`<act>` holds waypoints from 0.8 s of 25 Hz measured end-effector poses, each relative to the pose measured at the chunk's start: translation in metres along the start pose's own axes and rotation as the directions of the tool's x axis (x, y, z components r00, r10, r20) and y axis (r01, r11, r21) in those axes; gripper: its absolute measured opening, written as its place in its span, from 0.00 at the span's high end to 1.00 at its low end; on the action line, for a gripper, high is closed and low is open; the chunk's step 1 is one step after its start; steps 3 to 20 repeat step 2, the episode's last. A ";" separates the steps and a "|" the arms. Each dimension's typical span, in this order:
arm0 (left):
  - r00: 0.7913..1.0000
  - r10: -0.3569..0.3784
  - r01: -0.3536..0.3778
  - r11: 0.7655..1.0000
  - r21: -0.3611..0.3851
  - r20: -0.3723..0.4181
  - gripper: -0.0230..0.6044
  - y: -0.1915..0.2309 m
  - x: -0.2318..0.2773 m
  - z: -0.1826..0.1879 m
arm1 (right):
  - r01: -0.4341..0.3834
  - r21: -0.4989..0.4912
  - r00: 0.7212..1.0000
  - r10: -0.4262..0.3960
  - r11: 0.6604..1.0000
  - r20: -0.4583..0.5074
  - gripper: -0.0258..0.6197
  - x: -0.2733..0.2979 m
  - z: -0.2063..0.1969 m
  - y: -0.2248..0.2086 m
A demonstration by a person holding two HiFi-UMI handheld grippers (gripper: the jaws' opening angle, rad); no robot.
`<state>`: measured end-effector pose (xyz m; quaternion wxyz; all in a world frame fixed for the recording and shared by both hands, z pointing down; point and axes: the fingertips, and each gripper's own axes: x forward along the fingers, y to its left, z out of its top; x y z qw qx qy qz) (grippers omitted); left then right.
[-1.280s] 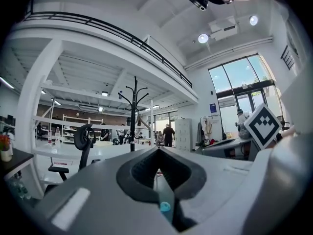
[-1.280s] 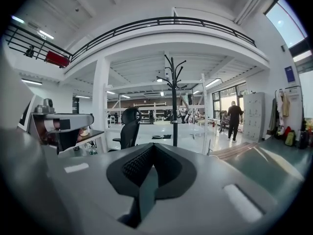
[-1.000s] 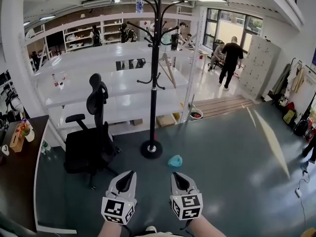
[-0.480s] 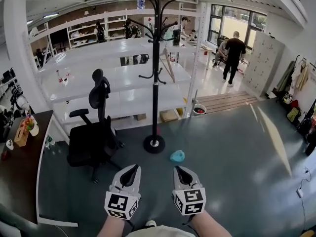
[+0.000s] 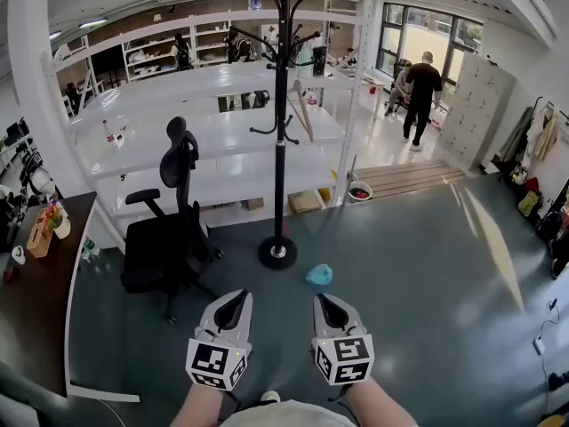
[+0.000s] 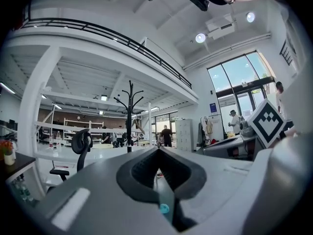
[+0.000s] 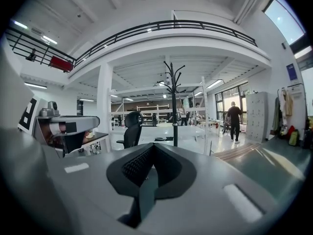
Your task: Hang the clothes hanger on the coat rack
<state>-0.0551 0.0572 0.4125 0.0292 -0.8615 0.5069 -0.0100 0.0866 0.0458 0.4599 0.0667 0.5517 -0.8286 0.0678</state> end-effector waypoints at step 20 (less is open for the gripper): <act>1.000 0.001 -0.001 1.000 -0.001 0.001 0.96 0.000 -0.001 0.001 | 0.001 0.002 1.000 -0.001 1.000 -0.002 0.92 -0.001 -0.001 0.000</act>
